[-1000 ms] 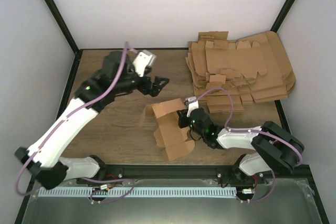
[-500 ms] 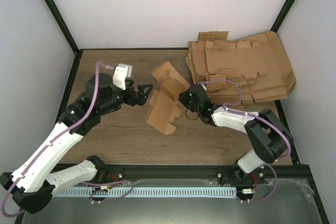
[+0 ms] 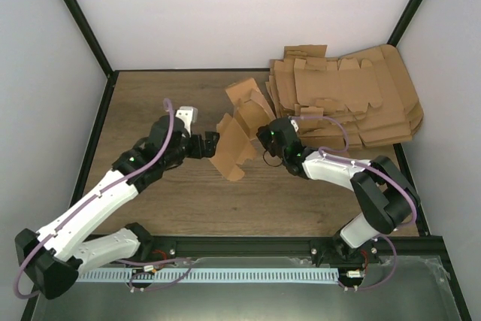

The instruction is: Fold the paper box

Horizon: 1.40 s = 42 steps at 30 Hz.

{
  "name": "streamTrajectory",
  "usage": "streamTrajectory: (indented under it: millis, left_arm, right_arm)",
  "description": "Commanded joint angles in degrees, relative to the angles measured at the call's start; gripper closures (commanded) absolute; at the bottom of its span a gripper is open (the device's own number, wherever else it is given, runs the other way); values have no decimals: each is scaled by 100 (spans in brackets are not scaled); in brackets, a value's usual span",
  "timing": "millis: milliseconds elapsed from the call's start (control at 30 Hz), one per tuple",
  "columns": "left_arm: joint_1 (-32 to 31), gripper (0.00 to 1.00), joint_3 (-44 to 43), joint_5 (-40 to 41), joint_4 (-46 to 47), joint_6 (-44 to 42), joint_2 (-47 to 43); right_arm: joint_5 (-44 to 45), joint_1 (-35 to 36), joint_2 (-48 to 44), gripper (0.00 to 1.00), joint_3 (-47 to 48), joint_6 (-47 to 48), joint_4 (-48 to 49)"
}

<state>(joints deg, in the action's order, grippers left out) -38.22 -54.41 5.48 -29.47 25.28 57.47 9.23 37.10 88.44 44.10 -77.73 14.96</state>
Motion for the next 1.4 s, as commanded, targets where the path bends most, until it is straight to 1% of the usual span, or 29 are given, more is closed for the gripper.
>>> streamTrajectory:
  millis: [0, 67, 133, 267, 400, 433, 500, 600, 733, 800, 833, 867, 900, 967, 1033, 1133, 1267, 1367]
  left_arm:
    - [16, 0, -117, -217, 433, -99, 431]
    - [16, 1, -308, -446, 407, -177, 692]
    - [16, 3, -491, -478, 332, -290, 983]
    - [25, 20, -908, -254, 97, -369, 1432]
    - [54, 35, -1114, -234, 62, -400, 1669]
    - [71, 40, -1148, -251, 52, -407, 1717]
    - [107, 54, -1191, -266, 1, -452, 1801]
    - [130, 77, -1228, -170, -104, -601, 1863]
    - [130, 96, -1287, -48, -394, -1001, 1847]
    - [130, 96, -1341, -134, -522, -1292, 1859]
    - [130, 96, -1395, -131, -592, -1404, 1889]
    - [130, 96, -1455, -90, -735, -1488, 1929]
    - [130, 96, -1532, -45, -834, -1551, 1990]
    - [130, 96, -1640, 21, -979, -1680, 2097]
    - [122, 96, -1663, 52, -1025, -1789, 2163]
    - [87, 96, -1705, 98, -1209, -2064, 2286]
    - [61, 96, -1630, 82, -1365, -2325, 2402]
    - [44, 96, -1383, -195, -1173, -2343, 2295]
  right_arm:
    - [298, 12, -16, 99, 136, -103, 191]
    - [370, 31, -48, 99, 98, -37, 234]
    - [461, 67, -92, 99, 73, 45, 248]
    - [733, 213, -196, 99, 84, 219, 274]
    - [832, 304, -257, 99, 85, 307, 320]
    - [820, 313, -257, 99, 89, 333, 342]
    - [799, 331, -257, 99, 100, 361, 366]
    - [771, 372, -271, 99, 90, 480, 457]
    - [756, 427, -291, 99, 81, 691, 471]
    - [646, 438, -278, 95, 77, 873, 432]
    - [505, 438, -269, 89, 48, 1088, 532]
    - [372, 461, -266, 68, -1, 1184, 563]
    - [301, 491, -274, 52, -89, 1160, 588]
    - [19, 548, -296, 39, -373, 1149, 849]
    - [-284, 669, -337, 34, -665, 1232, 1186]
    - [-529, 1028, -481, 23, -1052, 1611, 1466]
    - [-873, 1176, -1014, 21, -1860, 2166, 2004]
    - [-750, 1172, -1723, 21, -2107, 2839, 1579]
